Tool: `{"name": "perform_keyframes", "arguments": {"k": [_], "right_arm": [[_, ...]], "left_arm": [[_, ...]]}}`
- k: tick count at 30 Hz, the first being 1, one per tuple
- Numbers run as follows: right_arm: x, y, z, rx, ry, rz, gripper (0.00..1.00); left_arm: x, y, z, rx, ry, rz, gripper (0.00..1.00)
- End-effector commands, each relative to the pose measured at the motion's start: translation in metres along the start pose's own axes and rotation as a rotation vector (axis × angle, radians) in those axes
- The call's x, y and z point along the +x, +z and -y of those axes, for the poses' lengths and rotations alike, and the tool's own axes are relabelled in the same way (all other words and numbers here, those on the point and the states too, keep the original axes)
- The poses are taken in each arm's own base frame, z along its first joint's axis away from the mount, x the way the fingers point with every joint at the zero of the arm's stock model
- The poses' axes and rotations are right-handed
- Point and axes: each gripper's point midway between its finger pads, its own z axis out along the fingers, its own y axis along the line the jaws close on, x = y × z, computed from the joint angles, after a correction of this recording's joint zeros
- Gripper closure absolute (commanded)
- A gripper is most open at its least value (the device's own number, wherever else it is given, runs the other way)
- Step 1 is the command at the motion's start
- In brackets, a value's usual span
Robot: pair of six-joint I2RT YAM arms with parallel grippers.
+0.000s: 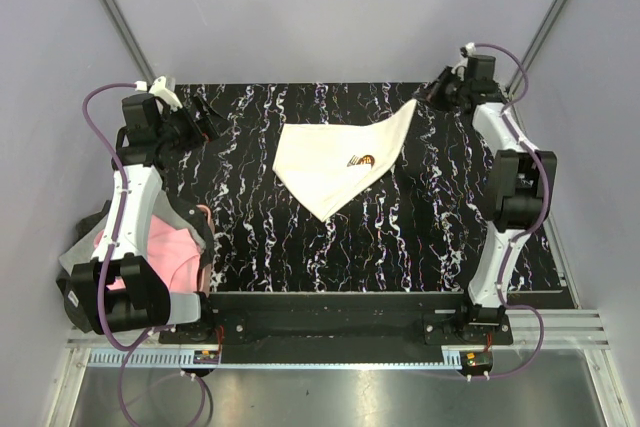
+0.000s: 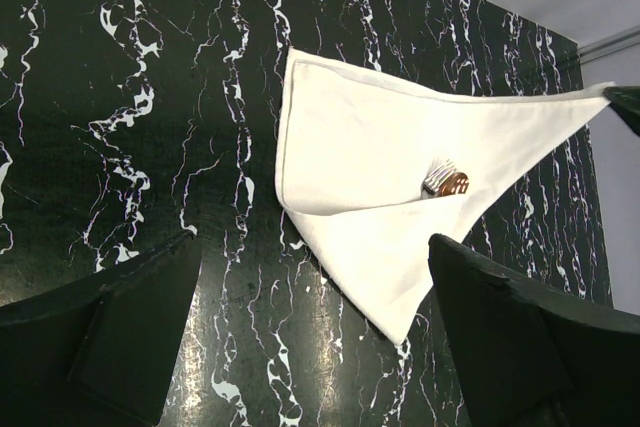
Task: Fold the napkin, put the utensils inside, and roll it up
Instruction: Fold the napkin
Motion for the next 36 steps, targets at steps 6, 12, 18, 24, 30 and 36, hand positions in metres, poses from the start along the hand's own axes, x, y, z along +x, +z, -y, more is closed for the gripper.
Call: {"name": "perform_keyframes", "arguments": {"k": [6, 12, 18, 24, 30, 36], "right_arm": [[0.069, -0.022, -0.127, -0.216, -0.184, -0.065, 1.0], [0.124, -0.028, -0.164, -0.279, -0.207, -0.148, 1.0], [0.153, -0.04, -0.196, -0.335, -0.23, -0.178, 1.0], [0.181, -0.048, -0.215, -0.374, -0.236, -0.229, 1.0], [0.218, -0.042, -0.216, -0.375, -0.24, -0.303, 1.0], [0.252, -0.036, -0.217, -0.378, -0.245, -0.366, 1.0]], "left_arm": [[-0.016, -0.012, 0.02, 0.072, 0.041, 0.058, 0.01], [-0.018, -0.016, 0.023, 0.084, 0.046, 0.069, 0.01], [-0.021, -0.02, 0.028, 0.094, 0.052, 0.082, 0.01], [-0.021, -0.021, 0.03, 0.102, 0.053, 0.084, 0.01], [-0.022, -0.023, 0.032, 0.111, 0.054, 0.089, 0.01], [-0.021, -0.023, 0.033, 0.115, 0.052, 0.09, 0.01]]}}
